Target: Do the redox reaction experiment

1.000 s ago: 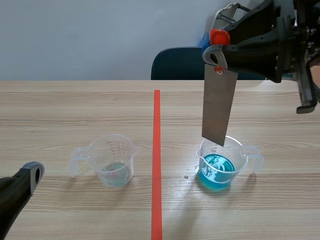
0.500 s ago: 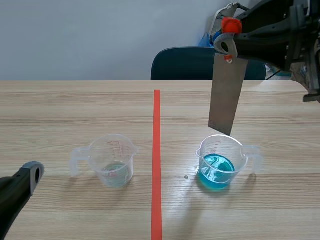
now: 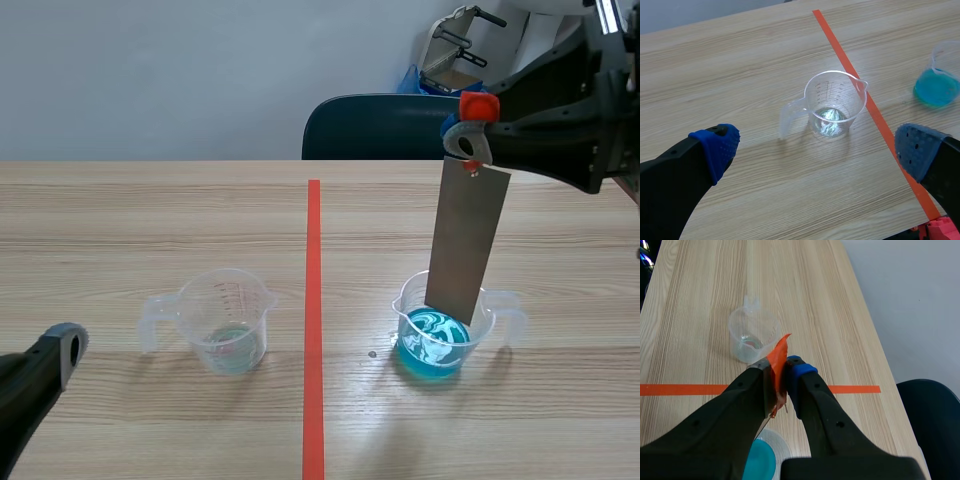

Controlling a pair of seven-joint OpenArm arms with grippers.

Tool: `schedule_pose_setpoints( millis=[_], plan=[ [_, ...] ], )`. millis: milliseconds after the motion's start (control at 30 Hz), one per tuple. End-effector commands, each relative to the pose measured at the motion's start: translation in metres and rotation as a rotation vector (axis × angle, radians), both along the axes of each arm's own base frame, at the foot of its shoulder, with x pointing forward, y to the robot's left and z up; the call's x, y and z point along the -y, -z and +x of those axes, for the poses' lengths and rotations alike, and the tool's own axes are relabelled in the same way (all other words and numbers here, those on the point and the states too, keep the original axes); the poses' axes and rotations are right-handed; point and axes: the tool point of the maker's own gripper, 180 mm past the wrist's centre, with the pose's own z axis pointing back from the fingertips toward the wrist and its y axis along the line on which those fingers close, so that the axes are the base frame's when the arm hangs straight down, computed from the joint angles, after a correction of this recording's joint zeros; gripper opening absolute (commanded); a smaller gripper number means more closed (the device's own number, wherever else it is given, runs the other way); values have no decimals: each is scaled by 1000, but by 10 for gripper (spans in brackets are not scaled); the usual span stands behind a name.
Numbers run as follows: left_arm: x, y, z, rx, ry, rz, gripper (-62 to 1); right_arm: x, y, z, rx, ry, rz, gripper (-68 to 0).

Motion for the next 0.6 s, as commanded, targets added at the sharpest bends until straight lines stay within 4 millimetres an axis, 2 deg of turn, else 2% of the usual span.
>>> schedule_pose_setpoints(
  millis=[0,200,567],
  plan=[
    [2,-4,1,18,4,-7,14,-1,-19,3,39,-8,37,-669],
    [2,-4,1,18,4,-7,14,0,-24,5,56,-4,46,-669],
    [2,-4,1,18,3,-8,14,1,-22,5,67,-6,26,-669]
  ],
)
